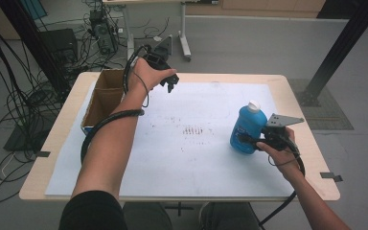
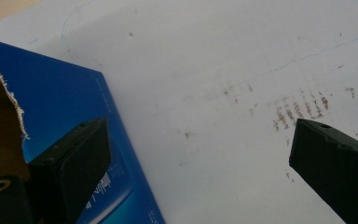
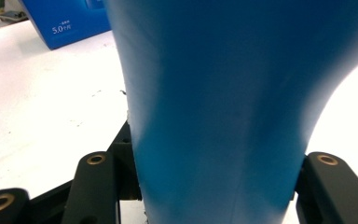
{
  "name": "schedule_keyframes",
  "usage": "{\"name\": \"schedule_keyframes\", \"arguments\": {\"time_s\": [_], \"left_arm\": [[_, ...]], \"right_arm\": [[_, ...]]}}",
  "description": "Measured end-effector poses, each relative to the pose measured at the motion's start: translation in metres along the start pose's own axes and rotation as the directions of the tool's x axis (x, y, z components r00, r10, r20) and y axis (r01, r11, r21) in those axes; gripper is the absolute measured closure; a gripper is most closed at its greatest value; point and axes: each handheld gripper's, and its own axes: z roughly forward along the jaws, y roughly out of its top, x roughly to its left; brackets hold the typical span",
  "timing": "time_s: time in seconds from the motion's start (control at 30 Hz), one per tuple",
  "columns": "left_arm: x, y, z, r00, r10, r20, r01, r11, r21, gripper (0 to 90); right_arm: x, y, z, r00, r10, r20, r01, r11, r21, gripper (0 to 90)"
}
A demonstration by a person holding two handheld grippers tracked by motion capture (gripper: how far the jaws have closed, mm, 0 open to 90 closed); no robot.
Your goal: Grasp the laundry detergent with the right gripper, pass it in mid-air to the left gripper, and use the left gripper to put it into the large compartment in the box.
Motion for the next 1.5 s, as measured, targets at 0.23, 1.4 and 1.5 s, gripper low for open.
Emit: {"name": "schedule_keyframes", "arguments": {"time_s": [0.23,1.4,1.5], "left_arm": [[0.004,-0.005,-0.017,0.9987,0.050,-0.003,-0.050,0.9987,-0.005,6.1],[-0.010,-0.004,-0.099,0.8458,0.530,0.057,-0.530,0.8476,-0.021,6.2],[-0.013,-0.005,-0.104,0.8121,0.580,0.065,-0.580,0.8145,-0.020,6.2]], "right_arm": [[-0.002,0.019,0.004,0.9999,0.008,-0.007,-0.008,1.000,0.020,44.4],[-0.006,0.125,0.061,0.9878,-0.021,-0.155,0.033,0.996,0.080,44.1],[-0.003,0.135,0.070,0.9841,-0.034,-0.174,0.049,0.996,0.081,44.0]]}}
